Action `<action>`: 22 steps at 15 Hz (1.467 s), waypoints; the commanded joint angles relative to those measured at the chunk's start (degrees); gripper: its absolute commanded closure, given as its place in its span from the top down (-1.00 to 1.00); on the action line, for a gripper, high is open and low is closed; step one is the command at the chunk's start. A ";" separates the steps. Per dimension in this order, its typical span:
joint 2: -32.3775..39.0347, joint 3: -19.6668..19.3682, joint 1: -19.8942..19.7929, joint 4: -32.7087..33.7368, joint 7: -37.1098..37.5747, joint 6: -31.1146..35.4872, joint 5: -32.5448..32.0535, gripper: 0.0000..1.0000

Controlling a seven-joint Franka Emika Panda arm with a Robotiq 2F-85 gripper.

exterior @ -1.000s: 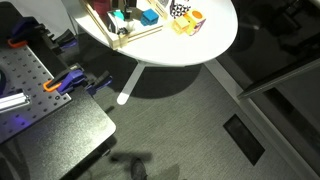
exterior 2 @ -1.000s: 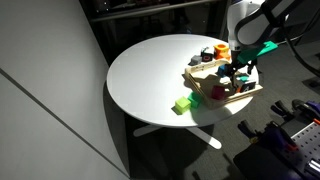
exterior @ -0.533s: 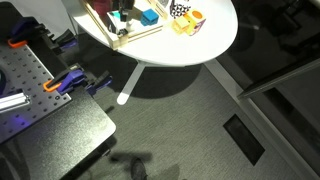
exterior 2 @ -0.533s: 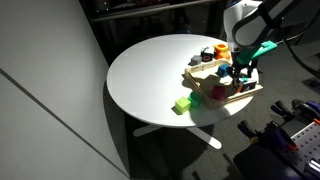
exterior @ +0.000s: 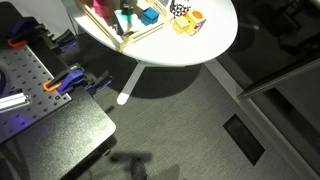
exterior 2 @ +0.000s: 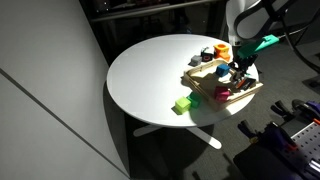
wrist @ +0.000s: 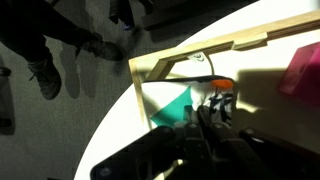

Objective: Remove the toy foam from the box

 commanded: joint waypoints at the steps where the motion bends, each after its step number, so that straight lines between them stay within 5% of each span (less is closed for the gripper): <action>1: -4.76 0.22 -1.34 -1.49 -1.20 -1.15 1.38 -0.96; 12: -16.29 -0.57 -7.91 -5.29 -1.65 0.36 2.76 -0.94; 22: -12.97 -2.87 -13.46 -1.36 -0.92 2.32 4.66 -0.94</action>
